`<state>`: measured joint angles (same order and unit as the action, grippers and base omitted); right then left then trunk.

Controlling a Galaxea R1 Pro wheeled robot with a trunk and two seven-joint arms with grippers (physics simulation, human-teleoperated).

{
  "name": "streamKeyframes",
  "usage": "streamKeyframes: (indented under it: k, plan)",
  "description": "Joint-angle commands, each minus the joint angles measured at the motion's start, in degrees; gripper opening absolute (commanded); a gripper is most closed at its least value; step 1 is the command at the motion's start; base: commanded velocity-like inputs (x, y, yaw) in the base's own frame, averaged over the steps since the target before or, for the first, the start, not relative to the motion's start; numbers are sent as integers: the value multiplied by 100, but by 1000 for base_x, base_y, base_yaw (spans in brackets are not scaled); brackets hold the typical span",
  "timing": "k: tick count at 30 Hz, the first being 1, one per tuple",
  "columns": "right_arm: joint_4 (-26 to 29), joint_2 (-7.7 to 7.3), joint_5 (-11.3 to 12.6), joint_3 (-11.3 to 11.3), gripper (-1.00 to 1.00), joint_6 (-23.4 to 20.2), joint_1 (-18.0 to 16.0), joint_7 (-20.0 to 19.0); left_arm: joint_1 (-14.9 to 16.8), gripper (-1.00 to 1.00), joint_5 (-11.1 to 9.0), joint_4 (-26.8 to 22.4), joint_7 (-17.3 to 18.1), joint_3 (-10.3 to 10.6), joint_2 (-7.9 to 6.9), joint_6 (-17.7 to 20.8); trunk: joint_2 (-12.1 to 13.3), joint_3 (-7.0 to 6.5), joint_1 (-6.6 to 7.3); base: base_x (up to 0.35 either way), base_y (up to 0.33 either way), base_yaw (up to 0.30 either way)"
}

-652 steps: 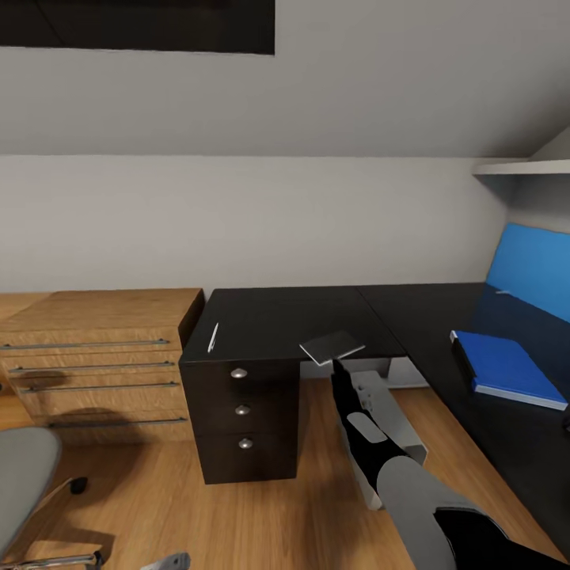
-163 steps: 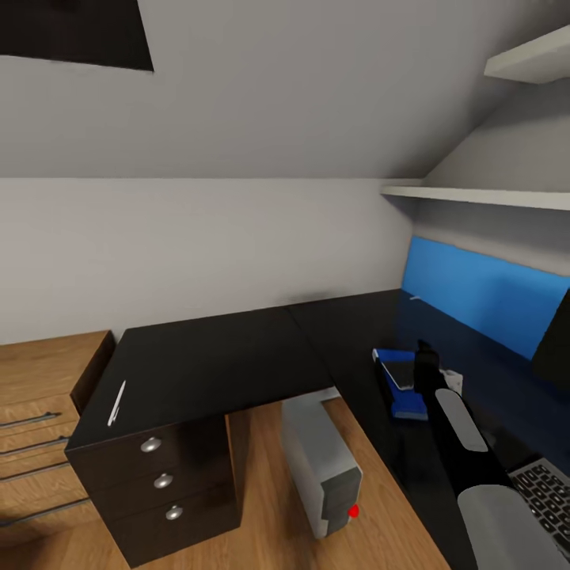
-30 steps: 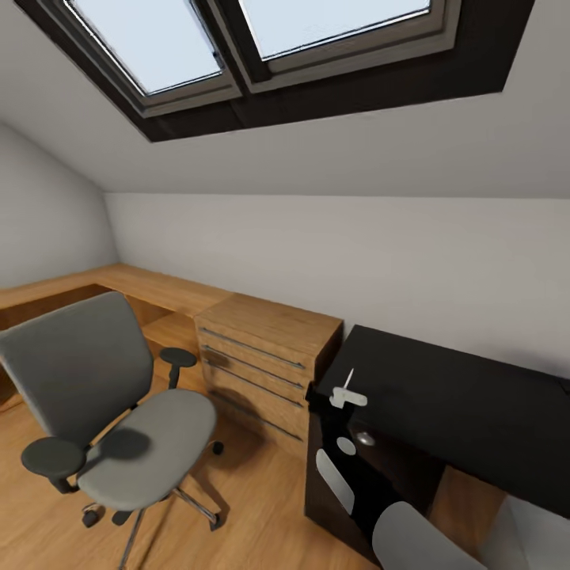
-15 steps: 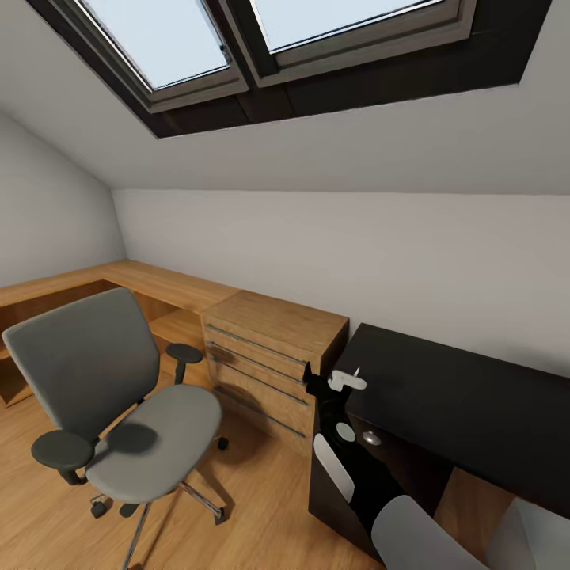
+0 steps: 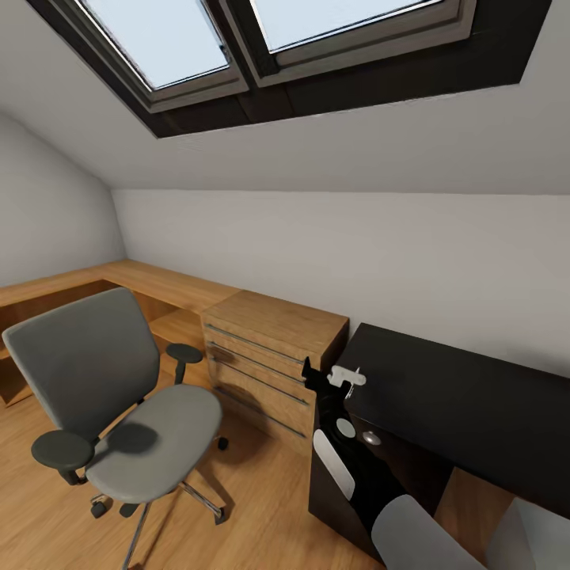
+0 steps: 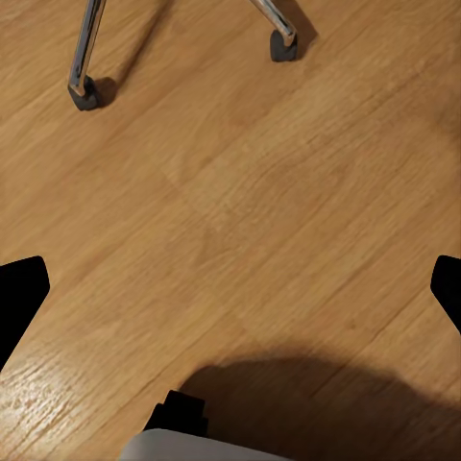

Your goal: In the bedroom, organize the workspace by keeping the computer under the desk, ensuring the monitor is on the desk, placing the keyboard on the desk next to the monitor, placing the mouse on the desk next to the keyboard, moving the folder from the swivel chair onto the desk next to the mouse, stacking the notebook on top of the folder with the pen on top of the notebook, and positioning the swivel chair next to the desk.

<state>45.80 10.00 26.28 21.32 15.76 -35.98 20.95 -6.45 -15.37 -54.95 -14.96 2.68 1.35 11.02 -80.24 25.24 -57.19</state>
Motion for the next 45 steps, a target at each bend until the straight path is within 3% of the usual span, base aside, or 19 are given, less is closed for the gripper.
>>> streamKeyframes:
  k: [1, 6, 10, 11, 14, 16, 17, 20, 21, 22, 23, 26, 32, 36, 37, 39, 40, 43, 45]
  plan:
    - [0, 0, 49, 19, 100, 35, -6, 23, -1, 100, -53, -16, -43, 13, -3, 23, -3, 5, 0, 0, 0, 0]
    - [1, 0, -13, 3, 100, -317, -10, 55, 0, 100, -53, -16, -44, 13, -3, 23, -3, 5, 0, 0, 0, 0]
    - [44, -138, -126, -11, 100, -1242, -27, 258, 0, 100, -48, -16, -47, 13, -3, 23, -3, 5, 0, 0, 0, 0]
    - [98, -202, -163, -15, 100, -1685, -42, 396, -2, 100, -47, -16, -48, 13, -3, 23, -3, 5, 0, 0, 0, 0]
    - [364, -316, -207, -20, 100, -2443, -86, 686, -1, 100, -45, -16, -47, 13, -3, 23, -3, 5, 0, 0, 0, 0]
    - [515, -394, -218, -34, 100, -2652, -98, 825, -1, 100, -45, -16, -49, 13, -3, 23, -3, 5, 0, 0, 0, 0]
    - [752, -657, -176, -233, 100, -2969, -107, 960, -4, 100, -45, -47, -50, 46, -3, -2, -3, 5, 0, 0, 0, 0]
    - [848, -722, -163, -342, 100, -3192, -109, 983, -3, 100, -45, -87, -54, 161, -3, -135, -3, 5, 0, 0, 0, 0]
    - [895, -746, -158, -397, 100, -3347, -110, 994, -4, 100, -45, -106, -57, 265, -3, -302, -3, 5, 0, 0, 0, 0]
    - [990, -775, -154, -482, 100, -3767, -110, 1014, -3, 100, -46, -126, -55, 442, -6, -672, -3, 5, 0, 0, 0, 0]
    - [1004, -778, -155, -497, 100, -3856, -110, 1016, -3, 100, -49, -137, -54, 495, -5, -789, -3, 5, 0, 0, 0, 0]
    - [1053, -792, -158, -634, 100, -4234, -112, 1038, -3, 100, -53, -367, -52, 592, -4, -866, -3, 5, 0, 0, 0, 0]
    - [1104, -806, -177, -831, 100, -4787, -148, 1148, -2, 100, -60, -1283, -53, 672, -9, -284, -3, 5, 0, 0, 0, 0]
    - [1117, -815, -181, -889, 100, -5170, -238, 1275, -1, 100, -59, -2224, -118, 691, -2, 713, -3, 5, 0, 0, 0, 0]
    - [1119, -840, -178, -901, 100, -5252, -255, 1299, 1, 100, -67, -2699, -214, 694, 45, 987, -3, 5, 0, 0, 0, 0]
    - [1128, -911, -169, -899, 100, -5297, -262, 1309, 1, 100, -69, -3127, -353, 704, 172, 1134, -3, 5, 0, 0, 0, 0]
    - [1138, -943, -165, -898, 100, -5301, -263, 1310, -1, 100, -68, -3241, -416, 710, 235, 1167, -3, 5, 0, 0, 0, 0]
    - [1479, -1044, -173, -876, 100, -5253, -205, 1319, -1, 100, -71, -3587, -969, 722, 609, 1280, -3, 5, 0, 0, 0, 0]
    - [1557, -1047, -172, -867, 100, -5232, -150, 1312, 0, 100, -65, -3596, -1072, 723, 643, 1283, -3, 5, 0, 0, 0, 0]
